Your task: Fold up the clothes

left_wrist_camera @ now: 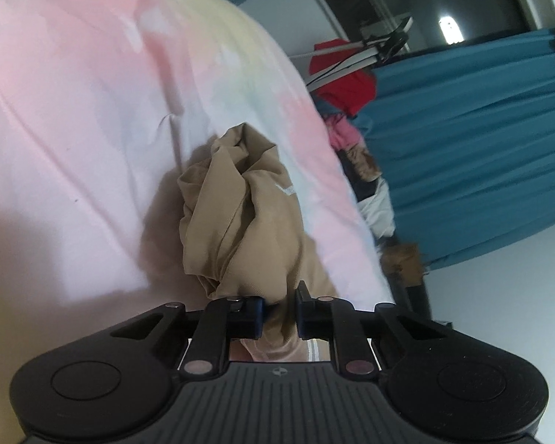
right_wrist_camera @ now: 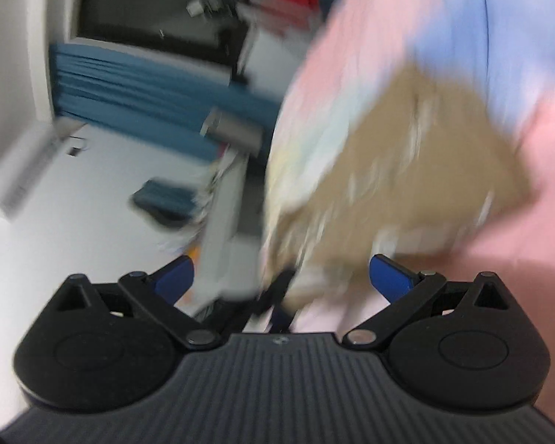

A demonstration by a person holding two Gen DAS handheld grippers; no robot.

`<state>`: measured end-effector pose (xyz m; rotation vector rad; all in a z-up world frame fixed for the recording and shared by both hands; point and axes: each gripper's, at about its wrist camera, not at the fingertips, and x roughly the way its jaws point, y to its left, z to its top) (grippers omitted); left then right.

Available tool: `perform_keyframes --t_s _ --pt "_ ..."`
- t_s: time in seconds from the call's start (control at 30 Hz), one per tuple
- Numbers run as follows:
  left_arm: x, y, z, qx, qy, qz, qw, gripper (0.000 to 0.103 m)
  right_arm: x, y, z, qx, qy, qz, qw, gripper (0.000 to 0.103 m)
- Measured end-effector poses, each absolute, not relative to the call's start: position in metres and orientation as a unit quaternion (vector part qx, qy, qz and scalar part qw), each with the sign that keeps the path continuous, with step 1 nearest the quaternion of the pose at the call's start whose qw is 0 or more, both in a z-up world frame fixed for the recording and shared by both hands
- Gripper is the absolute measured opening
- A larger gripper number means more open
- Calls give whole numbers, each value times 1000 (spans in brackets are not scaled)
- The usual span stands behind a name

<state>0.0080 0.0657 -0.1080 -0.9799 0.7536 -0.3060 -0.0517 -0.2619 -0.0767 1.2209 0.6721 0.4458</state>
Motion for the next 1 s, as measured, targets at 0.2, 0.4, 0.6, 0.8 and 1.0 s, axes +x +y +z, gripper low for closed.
perform_keyframes --t_s 0.2,0.4,0.6,0.8,1.0 --pt "-2 74 -106 -465 335 -154 805 14 -36 -268 -114 622 328 176 689 103" --pt "3 73 -106 -466 334 -158 804 14 -41 -291 -120 625 302 84 715 55" --pt "4 73 -90 -459 330 -189 803 14 -48 -287 -92 582 259 81 766 30" --pt "18 32 -40 -429 331 -238 806 14 -61 -318 -39 571 205 80 791 28" --pt "56 -53 16 -380 337 -285 813 14 -51 -389 16 552 154 42 819 27"
